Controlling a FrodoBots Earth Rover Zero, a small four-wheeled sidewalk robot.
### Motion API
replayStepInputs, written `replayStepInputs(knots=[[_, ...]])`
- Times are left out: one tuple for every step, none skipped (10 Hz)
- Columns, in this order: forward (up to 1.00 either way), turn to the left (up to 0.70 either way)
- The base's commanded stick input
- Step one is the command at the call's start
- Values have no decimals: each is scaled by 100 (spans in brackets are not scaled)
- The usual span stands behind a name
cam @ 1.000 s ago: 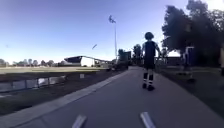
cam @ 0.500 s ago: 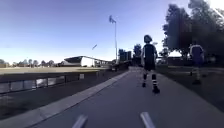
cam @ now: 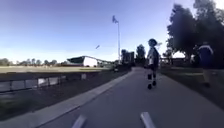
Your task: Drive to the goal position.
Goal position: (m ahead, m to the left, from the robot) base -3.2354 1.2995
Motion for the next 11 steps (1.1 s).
replayStepInputs(knots=[[96,0],[97,0],[98,0],[98,-4],[98,-20],[98,-28],[98,-37],[98,-39],[98,-26],[98,-11],[98,-6]])
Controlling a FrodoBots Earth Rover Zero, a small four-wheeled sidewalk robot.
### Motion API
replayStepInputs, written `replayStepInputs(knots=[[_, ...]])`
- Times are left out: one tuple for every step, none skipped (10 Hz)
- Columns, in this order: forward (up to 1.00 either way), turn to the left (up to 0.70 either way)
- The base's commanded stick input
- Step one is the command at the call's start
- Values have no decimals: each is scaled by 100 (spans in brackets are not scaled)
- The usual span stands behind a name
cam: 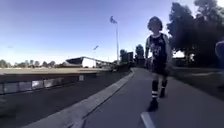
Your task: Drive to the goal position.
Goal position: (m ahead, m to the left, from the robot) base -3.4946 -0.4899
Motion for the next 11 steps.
replayStepInputs(knots=[[98,0],[98,0],[98,0],[98,-12],[92,-29],[77,-37],[67,-19],[64,-5],[64,0],[64,0],[58,0]])
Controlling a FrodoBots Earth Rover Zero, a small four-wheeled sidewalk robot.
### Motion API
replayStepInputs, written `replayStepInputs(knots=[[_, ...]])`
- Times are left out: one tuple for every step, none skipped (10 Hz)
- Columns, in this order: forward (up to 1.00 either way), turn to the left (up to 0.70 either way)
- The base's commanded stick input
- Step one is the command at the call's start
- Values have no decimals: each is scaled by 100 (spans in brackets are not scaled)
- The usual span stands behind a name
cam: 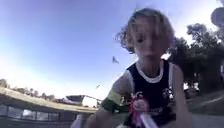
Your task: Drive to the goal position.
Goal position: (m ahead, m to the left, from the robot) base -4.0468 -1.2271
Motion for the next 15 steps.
replayStepInputs(knots=[[31,0],[6,0],[0,0],[0,0],[0,0],[0,0],[0,0],[0,0],[0,0],[0,0],[0,0],[27,-11],[95,-38],[95,-38],[95,-38]])
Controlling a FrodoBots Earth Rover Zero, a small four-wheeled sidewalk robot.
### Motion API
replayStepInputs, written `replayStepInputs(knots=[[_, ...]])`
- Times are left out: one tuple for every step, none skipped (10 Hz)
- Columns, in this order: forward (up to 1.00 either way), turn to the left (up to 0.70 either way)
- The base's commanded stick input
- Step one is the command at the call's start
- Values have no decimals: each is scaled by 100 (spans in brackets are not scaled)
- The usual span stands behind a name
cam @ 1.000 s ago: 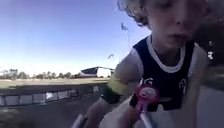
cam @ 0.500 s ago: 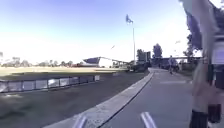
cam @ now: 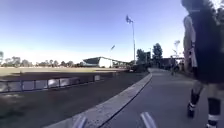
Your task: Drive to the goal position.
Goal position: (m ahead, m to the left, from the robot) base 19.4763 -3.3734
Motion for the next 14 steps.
replayStepInputs(knots=[[92,-37],[88,-35],[88,-35],[88,-35],[88,-35],[88,-35],[88,-35],[88,-35],[88,-35],[88,-35],[88,-35],[83,-33],[61,-32],[17,-23]])
